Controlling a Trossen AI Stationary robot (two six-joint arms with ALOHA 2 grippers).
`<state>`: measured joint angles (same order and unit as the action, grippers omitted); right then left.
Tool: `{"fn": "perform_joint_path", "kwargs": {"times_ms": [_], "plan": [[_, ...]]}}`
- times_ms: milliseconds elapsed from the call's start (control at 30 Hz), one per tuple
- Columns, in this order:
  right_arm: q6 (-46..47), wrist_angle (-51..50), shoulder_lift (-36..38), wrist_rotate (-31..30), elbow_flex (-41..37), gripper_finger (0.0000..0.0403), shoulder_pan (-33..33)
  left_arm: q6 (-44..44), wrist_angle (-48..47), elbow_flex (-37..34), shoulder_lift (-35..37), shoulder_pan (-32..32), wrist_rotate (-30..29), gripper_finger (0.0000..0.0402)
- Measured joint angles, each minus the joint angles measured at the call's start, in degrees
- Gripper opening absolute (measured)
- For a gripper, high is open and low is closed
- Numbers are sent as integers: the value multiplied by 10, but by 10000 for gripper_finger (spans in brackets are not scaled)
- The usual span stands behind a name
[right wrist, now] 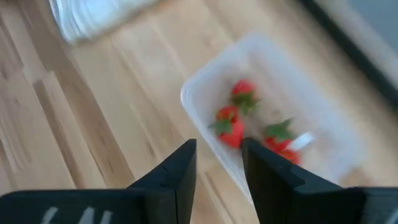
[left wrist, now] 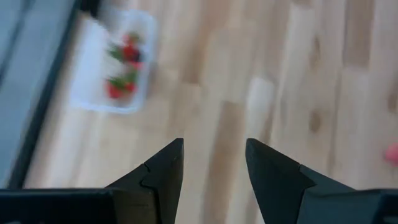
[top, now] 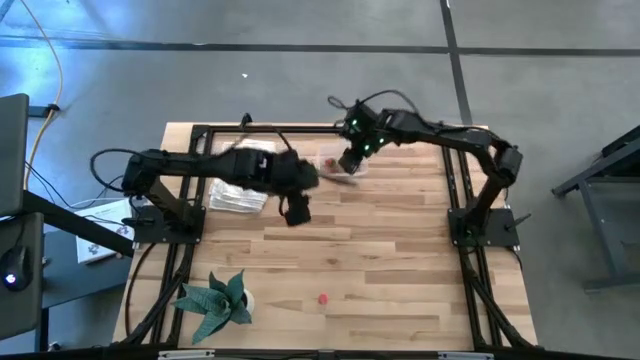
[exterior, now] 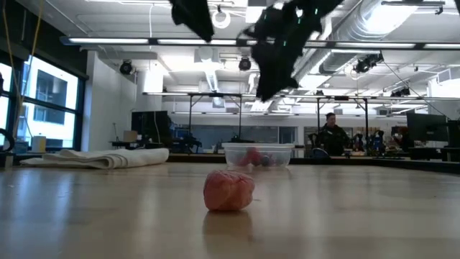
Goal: Pick and placing Produce into tupperware
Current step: Put the pink apricot into the transparent container
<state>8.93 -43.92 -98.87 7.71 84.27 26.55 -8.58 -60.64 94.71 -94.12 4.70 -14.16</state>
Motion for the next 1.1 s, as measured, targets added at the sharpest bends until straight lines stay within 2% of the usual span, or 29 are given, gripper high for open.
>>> {"fn": "perform_joint_path", "kwargs": {"times_ms": [267,500,733,1100], "plan": [[8,-171,85,-126,134,122,1,-9,168,-133,-11,-37,54,163],[55,-242,153,-199,207,122,0,-33,225,-181,-13,-55,98,163],[80,-246,200,-218,197,122,-1,-8,257,-201,-16,-98,120,163],[126,-254,197,-217,126,122,-3,51,305,-199,-43,-155,125,163]]}}
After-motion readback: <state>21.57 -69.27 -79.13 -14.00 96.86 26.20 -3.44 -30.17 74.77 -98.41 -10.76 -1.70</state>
